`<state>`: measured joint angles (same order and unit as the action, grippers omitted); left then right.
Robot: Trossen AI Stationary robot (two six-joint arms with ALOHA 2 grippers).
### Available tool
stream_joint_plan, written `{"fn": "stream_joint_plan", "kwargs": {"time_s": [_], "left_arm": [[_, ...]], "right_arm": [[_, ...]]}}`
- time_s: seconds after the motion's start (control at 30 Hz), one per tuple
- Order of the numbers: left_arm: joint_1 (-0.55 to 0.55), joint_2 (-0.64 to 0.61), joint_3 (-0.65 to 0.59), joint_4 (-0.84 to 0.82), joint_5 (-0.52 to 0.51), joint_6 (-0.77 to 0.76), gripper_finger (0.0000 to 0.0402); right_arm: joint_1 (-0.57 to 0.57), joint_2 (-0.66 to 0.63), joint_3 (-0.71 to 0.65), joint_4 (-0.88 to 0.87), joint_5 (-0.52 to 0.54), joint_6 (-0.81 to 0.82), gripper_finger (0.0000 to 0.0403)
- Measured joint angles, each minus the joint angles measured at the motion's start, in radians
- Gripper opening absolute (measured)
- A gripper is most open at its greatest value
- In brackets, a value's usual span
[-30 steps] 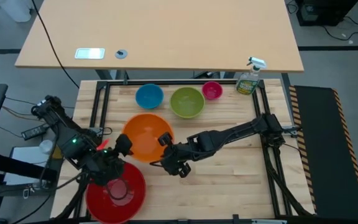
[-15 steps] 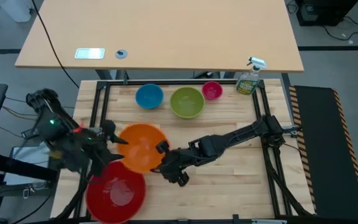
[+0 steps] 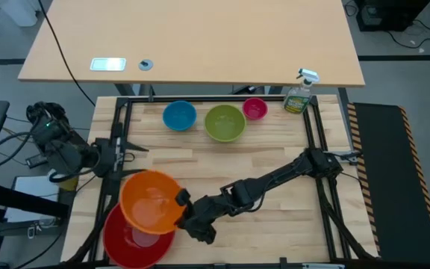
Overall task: Nest bowls inside each other
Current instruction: Stack the orange bowl on top of the red bowl
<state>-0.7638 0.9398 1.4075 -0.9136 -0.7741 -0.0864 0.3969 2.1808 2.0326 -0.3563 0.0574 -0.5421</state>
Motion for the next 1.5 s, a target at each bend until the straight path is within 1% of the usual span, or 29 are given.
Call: {"fn": "stream_joint_plan", "kwargs": {"time_s": [0.1, 0.23, 0.33, 0.43, 0.57, 0.87, 1.0, 1.13, 1.27, 1.5], "left_arm": [[0.031, 0.001, 0.0, 0.0, -0.002, -0.005, 0.0251], [0.072, 0.0, 0.0, 0.006, -0.002, -0.005, 0.0251], [0.09, 0.0, 0.0, 0.005, 0.002, -0.008, 0.0251], [0.095, 0.002, 0.0, 0.005, 0.008, -0.011, 0.0251], [0.095, 0.002, 0.0, 0.004, 0.009, -0.017, 0.0251], [0.095, 0.002, 0.0, -0.007, 0.01, -0.017, 0.0251], [0.095, 0.002, 0.0, -0.01, 0.011, -0.017, 0.0251], [0.095, 0.002, 0.0, -0.014, 0.043, -0.017, 0.0251], [0.094, 0.006, 0.0, -0.025, 0.073, -0.031, 0.0251], [0.094, 0.01, 0.0, -0.099, 0.079, -0.097, 0.0251]], "right_arm": [[-0.002, 0.037, 0.032, 0.037, -0.044, -0.009, 0.0028], [-0.002, 0.101, 0.126, 0.03, -0.066, -0.022, 0.0028], [-0.002, 0.166, 0.232, -0.034, -0.104, -0.049, 0.0028], [-0.004, 0.237, 0.322, -0.118, -0.119, -0.054, 0.0028], [-0.013, 0.278, 0.299, -0.123, -0.128, -0.063, 0.0028], [-0.027, 0.299, 0.299, -0.242, -0.006, -0.043, 0.0034], [-0.028, 0.296, 0.299, -0.308, 0.002, 0.012, 0.0046], [-0.034, 0.295, 0.299, -0.357, -0.017, 0.063, 0.0057], [-0.046, 0.291, 0.299, -0.398, -0.031, 0.102, 0.0082], [-0.053, 0.283, 0.322, -0.436, -0.022, 0.136, 0.015]]}}
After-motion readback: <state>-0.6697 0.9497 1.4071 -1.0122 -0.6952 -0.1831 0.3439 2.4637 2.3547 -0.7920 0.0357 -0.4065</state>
